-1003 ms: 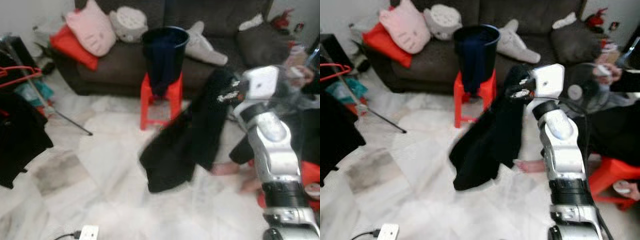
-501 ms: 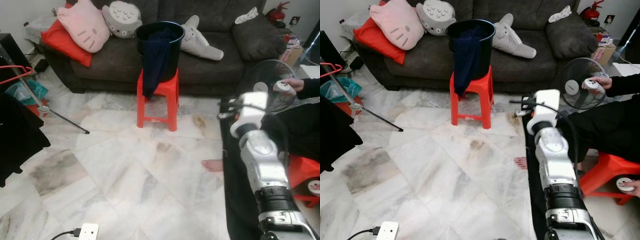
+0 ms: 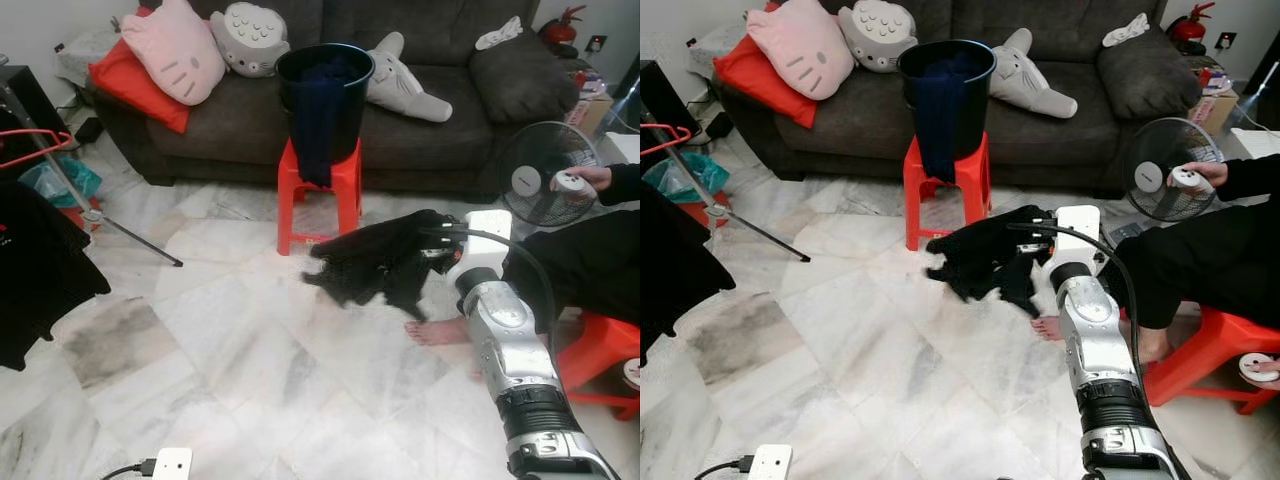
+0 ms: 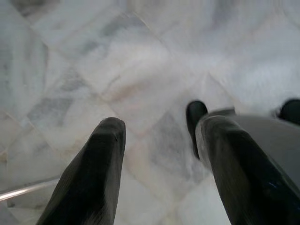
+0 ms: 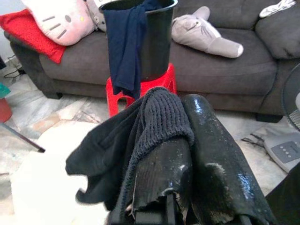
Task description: Hang hanger
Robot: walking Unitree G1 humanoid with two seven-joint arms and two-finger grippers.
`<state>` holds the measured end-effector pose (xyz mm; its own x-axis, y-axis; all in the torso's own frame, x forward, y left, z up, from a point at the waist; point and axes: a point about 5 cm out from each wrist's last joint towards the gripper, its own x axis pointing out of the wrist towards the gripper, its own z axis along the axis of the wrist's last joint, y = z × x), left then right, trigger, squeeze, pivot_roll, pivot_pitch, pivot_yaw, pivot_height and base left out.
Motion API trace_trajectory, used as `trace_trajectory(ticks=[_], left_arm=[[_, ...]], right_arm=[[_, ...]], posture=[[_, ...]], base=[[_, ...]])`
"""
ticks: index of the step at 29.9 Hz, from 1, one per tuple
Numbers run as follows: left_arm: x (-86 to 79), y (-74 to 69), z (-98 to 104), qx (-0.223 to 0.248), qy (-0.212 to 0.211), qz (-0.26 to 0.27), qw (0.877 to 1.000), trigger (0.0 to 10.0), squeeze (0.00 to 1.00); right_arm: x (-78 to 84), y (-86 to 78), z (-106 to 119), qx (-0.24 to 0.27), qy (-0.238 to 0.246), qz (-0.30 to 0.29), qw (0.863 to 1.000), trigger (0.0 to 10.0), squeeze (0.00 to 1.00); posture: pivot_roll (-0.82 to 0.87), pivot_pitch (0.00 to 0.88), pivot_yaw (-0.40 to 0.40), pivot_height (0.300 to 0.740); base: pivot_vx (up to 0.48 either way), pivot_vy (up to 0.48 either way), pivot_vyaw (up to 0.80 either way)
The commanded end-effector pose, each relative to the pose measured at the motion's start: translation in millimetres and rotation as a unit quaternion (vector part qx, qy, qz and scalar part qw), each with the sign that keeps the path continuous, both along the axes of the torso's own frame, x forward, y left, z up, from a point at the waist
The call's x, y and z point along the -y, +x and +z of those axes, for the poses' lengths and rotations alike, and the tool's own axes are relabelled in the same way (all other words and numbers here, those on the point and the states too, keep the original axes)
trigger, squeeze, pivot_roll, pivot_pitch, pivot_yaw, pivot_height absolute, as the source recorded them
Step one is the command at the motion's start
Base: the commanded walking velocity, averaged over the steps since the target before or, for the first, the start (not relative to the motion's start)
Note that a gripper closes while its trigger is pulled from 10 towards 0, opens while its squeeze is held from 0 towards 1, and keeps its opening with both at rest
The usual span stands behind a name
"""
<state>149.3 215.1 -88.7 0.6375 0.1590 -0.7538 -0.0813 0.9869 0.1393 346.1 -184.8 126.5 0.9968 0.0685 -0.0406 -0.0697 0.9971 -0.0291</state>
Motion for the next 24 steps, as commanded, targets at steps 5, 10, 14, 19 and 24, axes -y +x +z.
trace_trajectory(ticks=[5,10,14,19,24], left_arm=[[-1.3,-7.3,-1,0.01,-0.001,0.023,1.0,10.0,0.0],[-1.8,-10.5,-3,0.003,-0.003,0.033,0.999,10.0,0.0],[-1.6,-11.8,-3,-0.001,-0.001,0.033,0.999,10.0,0.0],[-0.7,-13.3,-4,-0.006,-0.002,0.039,0.999,10.0,0.0],[-0.2,-14.2,-5,-0.01,-0.001,0.041,0.999,10.0,0.0]], right_arm=[[-0.1,0.8,1,0.012,0.001,-0.001,1.0,10.0,0.0],[-4.0,-1.9,-4,0.011,0.012,-0.002,1.0,10.0,0.0],[-7.8,-1.7,-4,0.014,0.014,0.006,1.0,10.0,0.0],[-9.6,0.7,1,0.021,0.013,0.01,1.0,10.0,0.0],[-13.9,0.9,4,0.032,-0.008,0.031,0.999,10.0,0.0]], posture=[[-0.03,0.069,0.021,0.74],[-0.03,0.06,0.024,0.74],[-0.03,0.058,0.021,0.74],[-0.03,0.057,0.015,0.74],[-0.03,0.059,0.012,0.74]], base=[[0.0,0.0,0.0],[0.0,0.0,0.0],[0.0,0.0,0.0],[0.0,0.0,0.0],[0.0,0.0,0.1]])
